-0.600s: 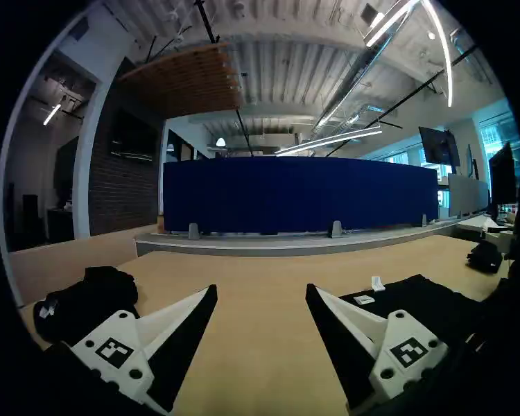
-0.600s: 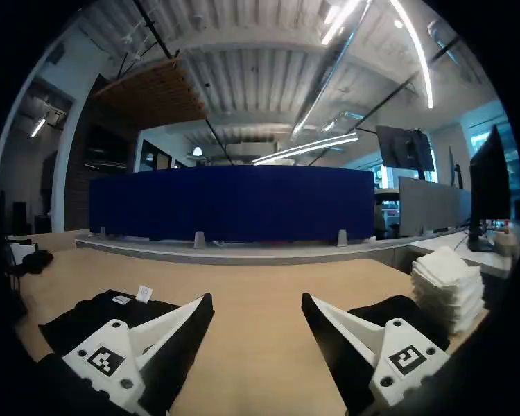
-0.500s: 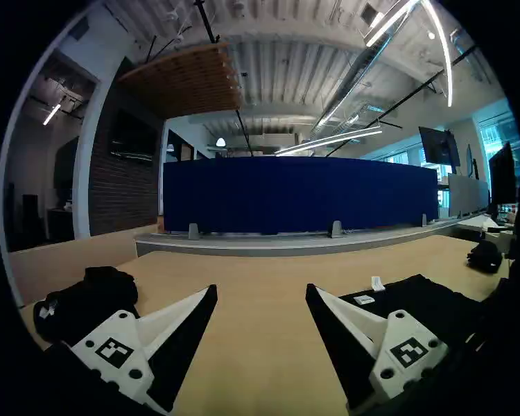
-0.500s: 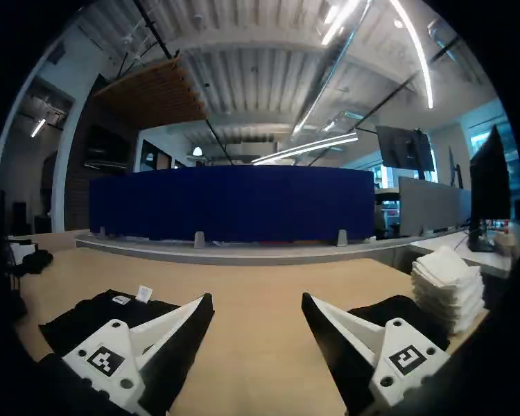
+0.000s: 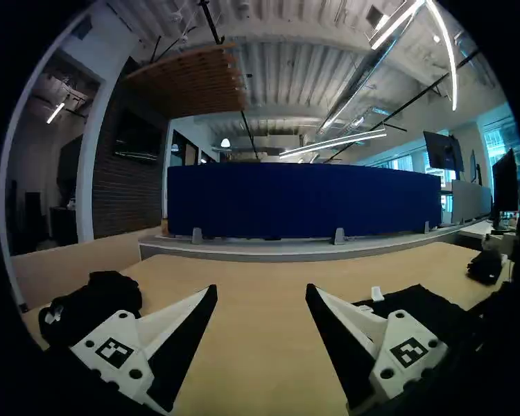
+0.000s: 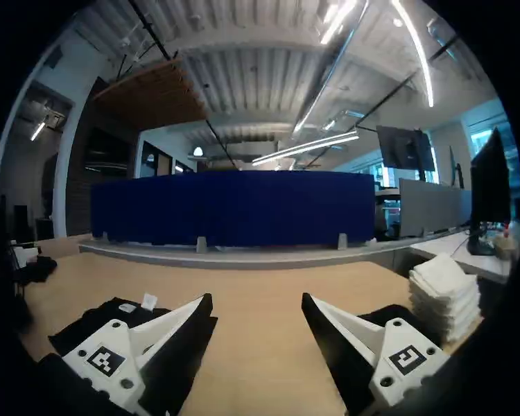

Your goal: Fold towel

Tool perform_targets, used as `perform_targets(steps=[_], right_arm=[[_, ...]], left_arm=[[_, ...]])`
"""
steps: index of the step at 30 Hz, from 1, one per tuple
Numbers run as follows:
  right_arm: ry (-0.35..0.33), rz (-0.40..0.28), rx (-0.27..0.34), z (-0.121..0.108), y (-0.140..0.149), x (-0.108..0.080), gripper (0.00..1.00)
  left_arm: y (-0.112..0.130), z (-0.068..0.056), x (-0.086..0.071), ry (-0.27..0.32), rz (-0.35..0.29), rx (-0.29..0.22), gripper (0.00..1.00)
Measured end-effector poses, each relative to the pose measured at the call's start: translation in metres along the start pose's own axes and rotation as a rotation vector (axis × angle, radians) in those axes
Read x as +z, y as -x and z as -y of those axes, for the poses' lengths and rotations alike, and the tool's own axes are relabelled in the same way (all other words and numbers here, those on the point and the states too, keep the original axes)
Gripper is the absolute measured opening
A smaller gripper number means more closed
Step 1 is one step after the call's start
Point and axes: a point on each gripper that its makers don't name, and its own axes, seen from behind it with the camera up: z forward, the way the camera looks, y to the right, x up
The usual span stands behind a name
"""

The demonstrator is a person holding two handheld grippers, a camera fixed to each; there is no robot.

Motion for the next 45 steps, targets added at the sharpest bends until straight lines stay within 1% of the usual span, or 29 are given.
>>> perform_targets(steps=[6, 9, 12, 15, 18, 21, 24, 29, 32, 36, 39, 45], right_arm=[[0.032, 0.010, -0.048, -0.007, -0.048, -0.002, 1.00], [0.033, 0.007, -0.068, -0.004, -0.072, -0.003, 1.00], [0.026, 0.005, -0.059, 0.000, -0.099, -0.005, 1.00], [0.030, -0.006, -0.036, 0.000, -0.127, -0.007, 1.00], [0.027, -0.013, -0.024, 0.002, -0.146, -0.009, 1.00], [0.006, 0.003, -0.025, 0.007, -0.154, -0.011, 1.00], [-0.028, 0.028, -0.040, 0.015, -0.155, -0.012, 1.00], [-0.115, 0.090, -0.088, 0.033, -0.150, -0.017, 1.00], [-0.182, 0.149, -0.127, 0.048, -0.141, -0.022, 1.00], [-0.269, 0.245, -0.172, 0.065, -0.125, -0.028, 1.00], [-0.305, 0.278, -0.201, 0.072, -0.118, -0.033, 1.00], [-0.355, 0.302, -0.238, 0.082, -0.114, -0.037, 1.00]], left_arm=[[-0.054, -0.003, -0.002, 0.002, -0.008, -0.004, 0.95], [-0.081, -0.004, -0.005, 0.001, -0.007, -0.006, 0.95], [-0.107, -0.002, -0.009, 0.001, -0.007, -0.003, 0.95], [-0.128, -0.001, -0.014, 0.008, -0.006, 0.005, 0.95], [-0.146, -0.001, -0.018, 0.018, -0.004, 0.014, 0.95], [-0.155, -0.003, -0.019, 0.036, 0.009, 0.019, 0.95], [-0.158, -0.010, -0.019, 0.070, 0.031, 0.033, 0.95], [-0.153, -0.025, -0.021, 0.151, 0.089, 0.061, 0.95], [-0.145, -0.036, -0.023, 0.207, 0.130, 0.086, 0.95], [-0.132, -0.055, -0.028, 0.294, 0.190, 0.125, 0.95], [-0.126, -0.063, -0.030, 0.331, 0.218, 0.144, 0.95], [-0.117, -0.066, -0.028, 0.343, 0.247, 0.153, 0.95]])
